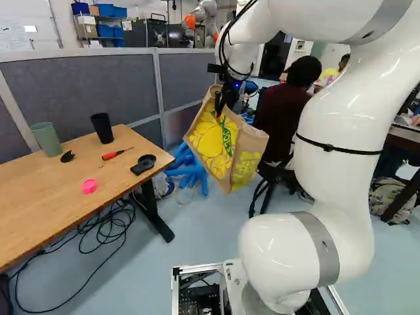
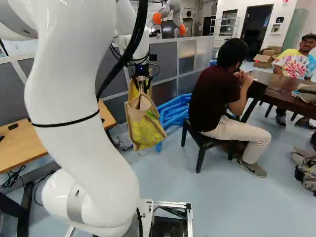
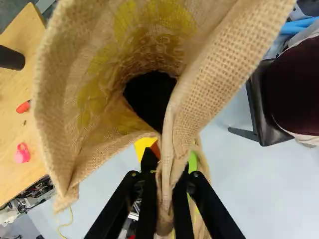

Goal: Pick up the bag on the ground and place it on the table

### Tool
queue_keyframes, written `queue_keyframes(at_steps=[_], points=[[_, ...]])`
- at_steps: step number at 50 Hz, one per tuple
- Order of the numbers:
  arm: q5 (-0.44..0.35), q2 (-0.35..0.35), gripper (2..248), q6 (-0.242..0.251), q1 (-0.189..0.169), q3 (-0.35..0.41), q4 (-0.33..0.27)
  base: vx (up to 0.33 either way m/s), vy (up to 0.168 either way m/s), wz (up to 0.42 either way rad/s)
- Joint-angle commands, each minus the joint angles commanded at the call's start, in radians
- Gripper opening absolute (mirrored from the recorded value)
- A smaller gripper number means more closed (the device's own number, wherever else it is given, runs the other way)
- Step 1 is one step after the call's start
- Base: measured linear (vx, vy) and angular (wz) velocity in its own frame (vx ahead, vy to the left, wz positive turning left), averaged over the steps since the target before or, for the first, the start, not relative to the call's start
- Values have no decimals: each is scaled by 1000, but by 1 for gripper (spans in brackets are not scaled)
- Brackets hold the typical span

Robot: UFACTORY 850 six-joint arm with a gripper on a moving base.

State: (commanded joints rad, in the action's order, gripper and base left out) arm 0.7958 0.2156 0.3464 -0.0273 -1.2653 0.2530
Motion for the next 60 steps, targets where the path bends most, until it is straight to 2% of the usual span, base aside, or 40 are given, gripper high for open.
queue_keyframes(at_steps=[47,60], points=[[148,-42,35,0,1,-92,0,0,0,0],[159,-45,35,0,1,-98,0,0,0,0]])
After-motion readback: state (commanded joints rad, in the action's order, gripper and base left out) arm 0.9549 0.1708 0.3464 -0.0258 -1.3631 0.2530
